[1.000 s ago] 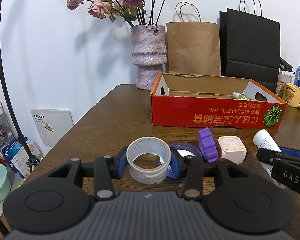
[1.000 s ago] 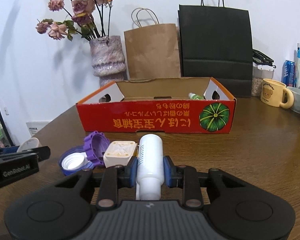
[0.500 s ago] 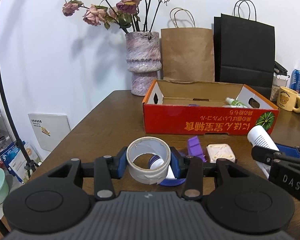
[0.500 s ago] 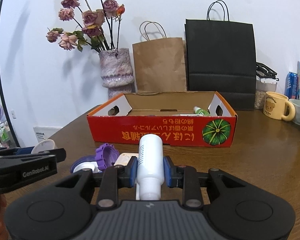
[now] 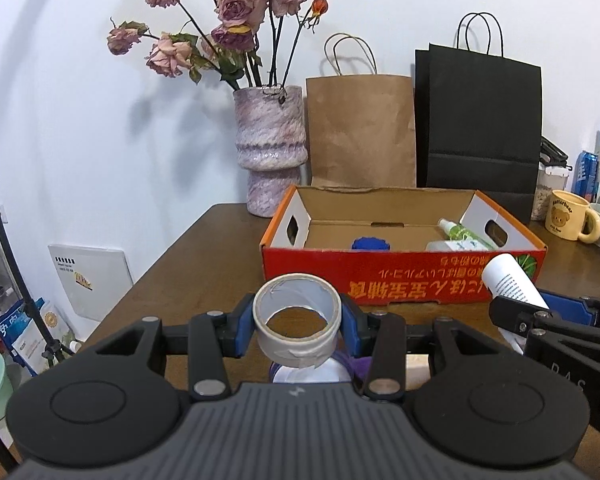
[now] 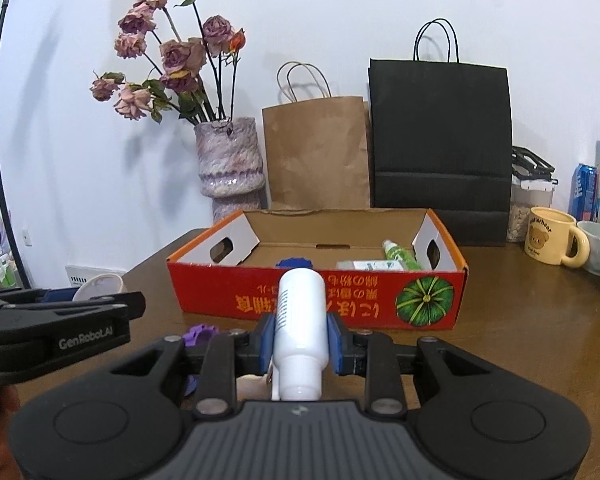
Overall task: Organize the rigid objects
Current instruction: 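Carry the tape roll and white spray bottle over the red box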
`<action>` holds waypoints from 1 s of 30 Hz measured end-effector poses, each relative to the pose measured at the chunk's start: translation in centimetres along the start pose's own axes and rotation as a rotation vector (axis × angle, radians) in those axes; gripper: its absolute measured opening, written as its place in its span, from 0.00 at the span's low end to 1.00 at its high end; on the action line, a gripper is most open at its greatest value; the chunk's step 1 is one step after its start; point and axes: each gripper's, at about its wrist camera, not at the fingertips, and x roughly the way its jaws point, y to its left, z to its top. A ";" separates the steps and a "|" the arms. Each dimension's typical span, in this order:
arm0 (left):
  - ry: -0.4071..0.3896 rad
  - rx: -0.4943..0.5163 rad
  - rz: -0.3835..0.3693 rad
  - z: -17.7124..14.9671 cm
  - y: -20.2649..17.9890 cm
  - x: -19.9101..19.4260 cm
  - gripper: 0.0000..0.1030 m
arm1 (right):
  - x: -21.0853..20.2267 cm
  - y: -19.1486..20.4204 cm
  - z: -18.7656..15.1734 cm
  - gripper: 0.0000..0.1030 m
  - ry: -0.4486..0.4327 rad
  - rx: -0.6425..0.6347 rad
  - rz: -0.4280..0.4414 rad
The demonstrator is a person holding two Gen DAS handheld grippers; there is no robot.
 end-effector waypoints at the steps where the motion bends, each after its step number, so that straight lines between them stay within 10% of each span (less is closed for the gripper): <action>1: -0.002 0.000 0.000 0.2 -0.2 0.1 0.43 | 0.1 -0.1 0.2 0.26 -0.003 0.000 0.000; 30: -0.060 -0.045 0.005 5.3 -3.9 6.7 0.43 | 6.2 -3.4 5.3 0.26 -0.098 -0.001 -0.014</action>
